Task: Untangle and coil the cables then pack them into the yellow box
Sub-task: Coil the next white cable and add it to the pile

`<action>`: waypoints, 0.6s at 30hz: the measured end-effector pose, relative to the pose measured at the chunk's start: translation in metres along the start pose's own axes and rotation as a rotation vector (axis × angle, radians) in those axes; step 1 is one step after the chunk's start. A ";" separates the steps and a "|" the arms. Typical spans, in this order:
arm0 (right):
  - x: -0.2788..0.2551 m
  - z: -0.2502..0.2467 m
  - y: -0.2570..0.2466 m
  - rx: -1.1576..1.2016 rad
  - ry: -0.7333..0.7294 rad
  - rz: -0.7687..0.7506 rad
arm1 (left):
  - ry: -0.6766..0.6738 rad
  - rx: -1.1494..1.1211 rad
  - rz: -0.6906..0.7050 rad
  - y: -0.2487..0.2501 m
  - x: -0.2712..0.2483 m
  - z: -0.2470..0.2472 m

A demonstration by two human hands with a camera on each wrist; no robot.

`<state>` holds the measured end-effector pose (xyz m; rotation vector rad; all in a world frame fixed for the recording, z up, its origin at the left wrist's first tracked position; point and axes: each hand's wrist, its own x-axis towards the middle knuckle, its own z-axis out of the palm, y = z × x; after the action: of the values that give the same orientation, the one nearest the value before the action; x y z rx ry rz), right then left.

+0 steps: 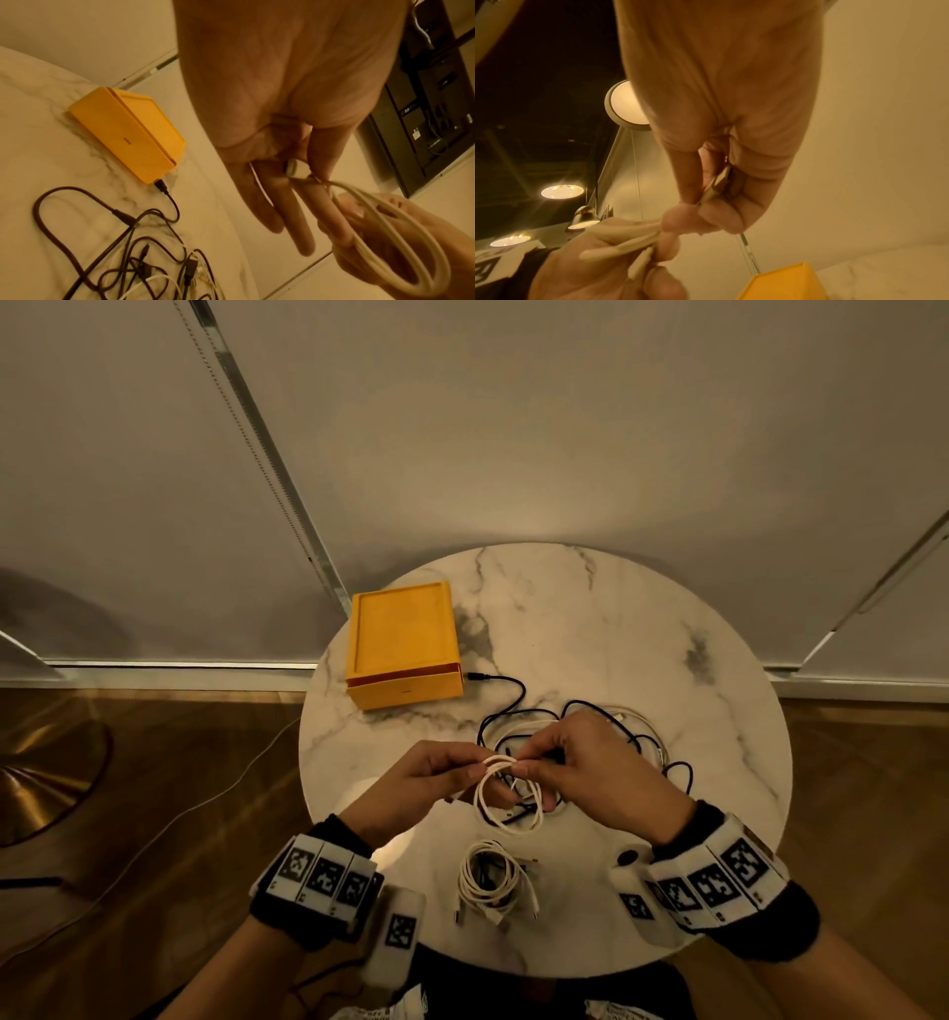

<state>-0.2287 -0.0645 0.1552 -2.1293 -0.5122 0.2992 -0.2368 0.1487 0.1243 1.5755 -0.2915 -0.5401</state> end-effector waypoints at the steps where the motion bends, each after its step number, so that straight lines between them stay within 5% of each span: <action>1: 0.000 0.000 0.002 0.002 0.004 0.011 | -0.002 0.020 0.002 -0.001 0.001 0.001; 4: -0.003 -0.001 0.005 0.026 -0.025 0.025 | -0.003 0.076 0.007 -0.003 0.005 0.001; 9: -0.008 -0.004 0.006 0.156 -0.075 0.029 | 0.232 0.224 0.106 -0.010 0.005 0.004; 12: -0.007 -0.002 0.011 0.173 -0.021 0.034 | 0.298 0.105 0.058 -0.008 0.002 0.013; 18: -0.008 0.002 0.012 0.101 0.084 -0.007 | 0.227 -0.183 -0.097 -0.002 -0.002 0.018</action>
<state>-0.2339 -0.0729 0.1441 -2.0328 -0.4467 0.2257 -0.2478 0.1338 0.1220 1.4621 0.0070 -0.4441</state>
